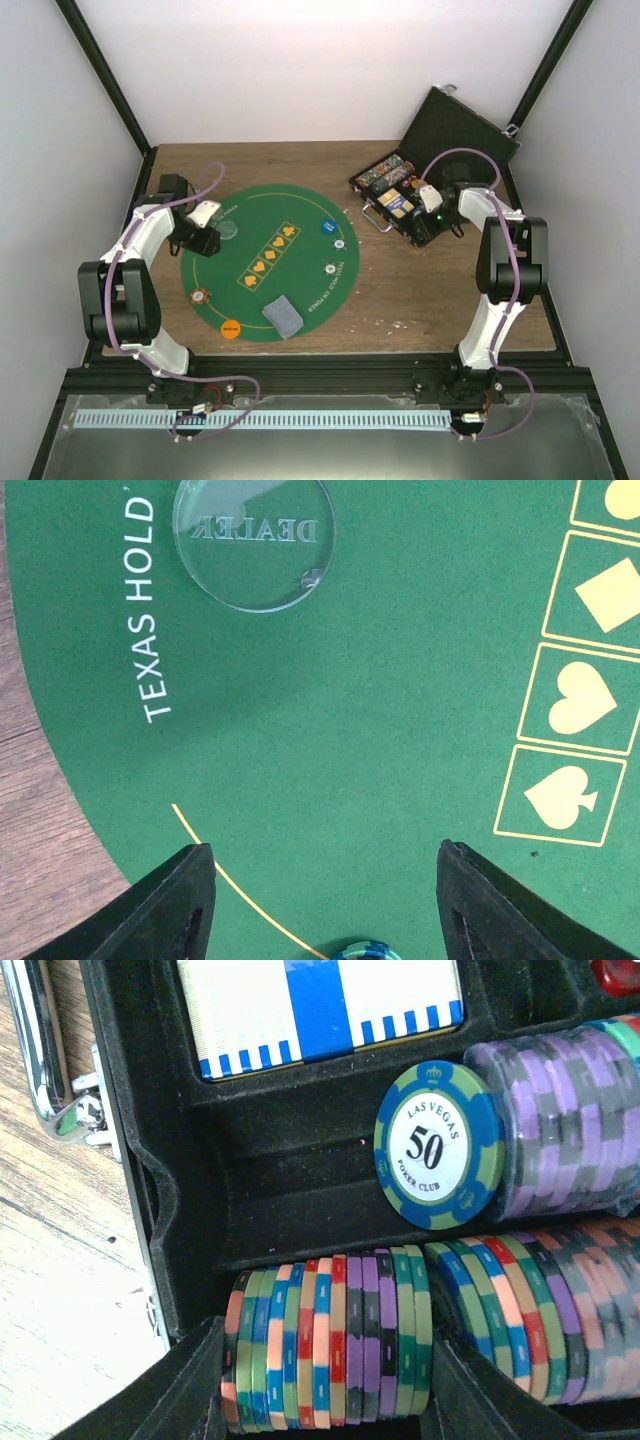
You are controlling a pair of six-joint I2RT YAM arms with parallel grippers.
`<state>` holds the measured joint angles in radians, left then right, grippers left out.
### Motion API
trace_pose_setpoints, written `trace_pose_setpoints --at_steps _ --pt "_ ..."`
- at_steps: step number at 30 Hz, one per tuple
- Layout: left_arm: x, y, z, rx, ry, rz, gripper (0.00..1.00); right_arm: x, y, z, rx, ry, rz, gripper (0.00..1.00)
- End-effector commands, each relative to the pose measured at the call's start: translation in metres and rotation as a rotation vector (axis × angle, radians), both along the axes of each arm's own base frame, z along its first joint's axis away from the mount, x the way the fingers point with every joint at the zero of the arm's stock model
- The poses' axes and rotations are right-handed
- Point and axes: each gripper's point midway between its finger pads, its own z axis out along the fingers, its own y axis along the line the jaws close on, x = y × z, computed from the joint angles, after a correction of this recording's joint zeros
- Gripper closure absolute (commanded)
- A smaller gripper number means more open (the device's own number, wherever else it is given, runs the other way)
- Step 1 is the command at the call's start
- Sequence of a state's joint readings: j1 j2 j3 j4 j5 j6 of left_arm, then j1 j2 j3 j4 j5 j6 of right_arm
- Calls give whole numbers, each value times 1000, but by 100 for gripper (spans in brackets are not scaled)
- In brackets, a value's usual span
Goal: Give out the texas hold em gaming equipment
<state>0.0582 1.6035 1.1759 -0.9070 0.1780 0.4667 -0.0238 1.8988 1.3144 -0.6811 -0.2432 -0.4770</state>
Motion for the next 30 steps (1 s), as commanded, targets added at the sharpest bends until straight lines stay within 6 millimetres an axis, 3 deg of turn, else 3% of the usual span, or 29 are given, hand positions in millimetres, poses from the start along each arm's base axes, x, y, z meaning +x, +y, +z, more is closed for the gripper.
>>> trace_pose_setpoints --at_steps 1,3,11,16,19,22,24,27,30 --pt "0 1 4 -4 -9 -2 38 2 -7 9 -20 8 -59 87" --pt "2 -1 7 -14 -14 -5 38 10 -6 27 -6 -37 -79 99" --pt "4 -7 15 -47 -23 -16 38 26 4 96 96 -191 -151 99" --pt "13 -12 31 -71 -55 -35 38 28 30 126 287 -212 -165 99" --pt "28 -22 52 -102 -111 -66 38 28 61 137 452 -166 -148 99" --pt "44 -52 83 -139 -161 -163 34 22 106 151 592 -132 -63 99" --pt "52 -84 104 -150 -199 -267 28 16 135 161 681 -114 0 99" --pt "56 -150 141 -168 -278 -463 20 3 174 180 846 -58 95 99" --pt "44 -210 161 -205 -335 -647 13 -5 199 182 920 8 129 99"
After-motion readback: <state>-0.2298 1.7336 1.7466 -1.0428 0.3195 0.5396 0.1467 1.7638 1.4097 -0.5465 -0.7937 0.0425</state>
